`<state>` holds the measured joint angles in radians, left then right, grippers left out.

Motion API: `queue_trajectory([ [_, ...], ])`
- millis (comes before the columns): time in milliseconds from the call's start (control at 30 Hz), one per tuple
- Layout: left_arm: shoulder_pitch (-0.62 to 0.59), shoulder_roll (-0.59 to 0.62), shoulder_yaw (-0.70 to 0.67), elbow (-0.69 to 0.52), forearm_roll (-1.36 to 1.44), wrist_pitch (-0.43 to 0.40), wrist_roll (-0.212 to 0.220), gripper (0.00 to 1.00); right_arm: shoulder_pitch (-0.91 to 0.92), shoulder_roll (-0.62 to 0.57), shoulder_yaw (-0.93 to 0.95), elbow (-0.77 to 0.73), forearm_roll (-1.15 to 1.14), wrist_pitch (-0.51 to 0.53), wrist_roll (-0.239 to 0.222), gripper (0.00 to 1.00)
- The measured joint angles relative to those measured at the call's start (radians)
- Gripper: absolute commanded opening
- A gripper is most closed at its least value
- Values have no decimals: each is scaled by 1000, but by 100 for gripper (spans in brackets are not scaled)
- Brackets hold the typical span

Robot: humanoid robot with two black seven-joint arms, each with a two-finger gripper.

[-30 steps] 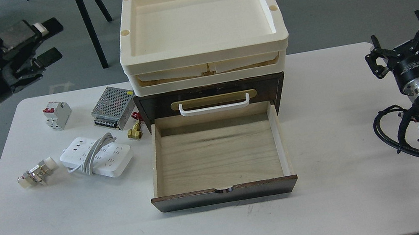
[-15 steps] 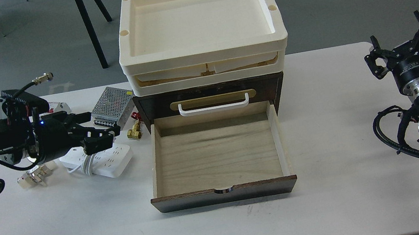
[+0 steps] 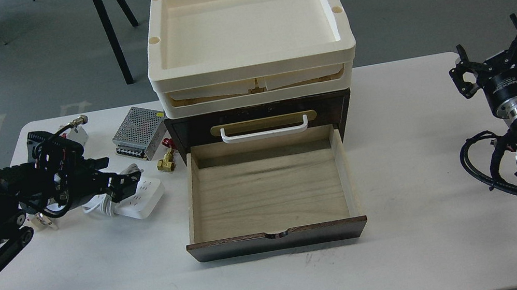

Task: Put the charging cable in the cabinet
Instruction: 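Lower the left gripper and grasp the white power strip with cable, then lift the power strip with the left gripper up and over the cabinet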

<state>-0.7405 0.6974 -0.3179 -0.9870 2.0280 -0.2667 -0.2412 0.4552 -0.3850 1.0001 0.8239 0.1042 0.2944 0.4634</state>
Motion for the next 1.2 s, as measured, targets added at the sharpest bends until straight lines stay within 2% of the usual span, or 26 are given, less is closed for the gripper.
queue_trajectory([
  [100, -1, -13, 30, 29, 0, 9, 1, 55, 0, 0, 0, 0, 0, 0, 0, 100],
  [200, -2, -29, 36, 50, -1, 21, 2, 30, 0, 0, 0, 0, 0, 0, 0, 100],
  [300, -2, -32, 37, 56, -2, 22, 4, 19, 0, 0, 0, 0, 0, 0, 0, 100],
  [533, 5, -32, 40, 56, -1, 19, 2, 13, 0, 0, 0, 0, 0, -1, 0, 100],
  [667, -2, -32, 39, 54, -2, 19, 2, 4, 0, 0, 0, -1, 0, -5, 0, 100],
  [833, -28, -17, 36, 42, -5, 19, -3, 2, 0, 0, 0, -2, 0, -8, 0, 100],
  [1200, -201, 202, 28, -145, -9, 14, -12, 4, 1, 0, 0, -3, 0, -9, 0, 100],
])
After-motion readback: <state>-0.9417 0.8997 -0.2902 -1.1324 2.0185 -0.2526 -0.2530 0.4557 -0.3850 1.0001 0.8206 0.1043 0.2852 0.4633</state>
